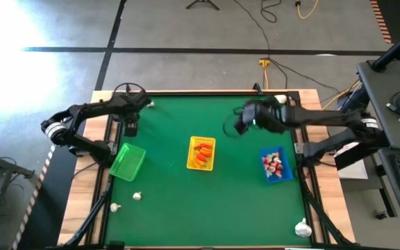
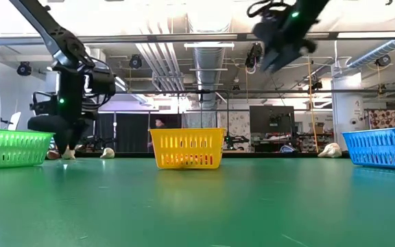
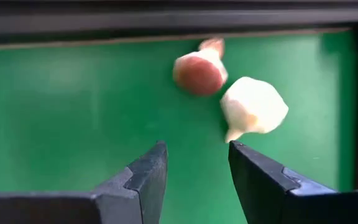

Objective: Sort produce into baskets
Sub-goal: Put the brown mushroom into the blue bin

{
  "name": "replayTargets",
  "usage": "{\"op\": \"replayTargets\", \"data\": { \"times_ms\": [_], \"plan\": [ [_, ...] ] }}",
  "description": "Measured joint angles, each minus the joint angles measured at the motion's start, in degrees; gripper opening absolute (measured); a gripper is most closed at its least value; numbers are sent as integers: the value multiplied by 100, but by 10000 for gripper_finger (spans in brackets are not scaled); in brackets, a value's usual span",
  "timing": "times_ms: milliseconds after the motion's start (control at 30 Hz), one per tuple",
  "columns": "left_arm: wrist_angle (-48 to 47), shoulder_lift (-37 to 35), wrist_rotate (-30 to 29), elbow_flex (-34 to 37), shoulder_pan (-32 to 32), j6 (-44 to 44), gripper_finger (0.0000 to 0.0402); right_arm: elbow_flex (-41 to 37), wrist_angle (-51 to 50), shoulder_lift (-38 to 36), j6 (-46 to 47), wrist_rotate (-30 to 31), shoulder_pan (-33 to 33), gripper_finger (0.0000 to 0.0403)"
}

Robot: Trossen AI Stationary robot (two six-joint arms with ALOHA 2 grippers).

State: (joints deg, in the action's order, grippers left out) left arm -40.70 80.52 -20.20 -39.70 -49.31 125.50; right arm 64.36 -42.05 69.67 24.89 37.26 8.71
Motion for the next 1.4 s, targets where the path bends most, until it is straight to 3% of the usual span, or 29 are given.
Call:
{"op": "replayTargets", "data": {
  "times_ms": [100, 200, 300, 433, 567, 767, 1000, 1200, 1400],
  "plan": [
    [-37, -111, 381, 0, -182, -133, 155, -9, 957, 137, -517, -989, 567, 215],
    [-244, -278, 601, 0, -347, -244, 155, -18, 1352, 353, -668, -1487, 877, 216],
    [-535, -605, 761, 0, -477, -232, 155, -62, 1389, 608, -904, -1574, 972, 217],
    [-1011, -1008, 483, 7, -779, -2, 155, -238, 1427, 1051, -1061, -1581, 988, 217],
    [-815, -1080, 451, 78, -1229, -494, 155, -373, 1432, 1461, -942, -1777, 958, 217],
    [10, -718, 641, 136, -1624, -1286, 155, -422, 1519, 1797, -1059, -2359, 863, 216],
    [-2, -209, 784, -78, -1610, -636, 155, -407, 1557, 1799, -1206, -2420, 867, 215],
    [-477, 116, 797, -376, -1601, -694, 155, -407, 1469, 1775, -930, -2424, 813, 205],
    [-496, 486, 1399, -510, -1557, -582, 155, -414, 1195, 1755, -770, -2442, 531, 191]
  ]
}}
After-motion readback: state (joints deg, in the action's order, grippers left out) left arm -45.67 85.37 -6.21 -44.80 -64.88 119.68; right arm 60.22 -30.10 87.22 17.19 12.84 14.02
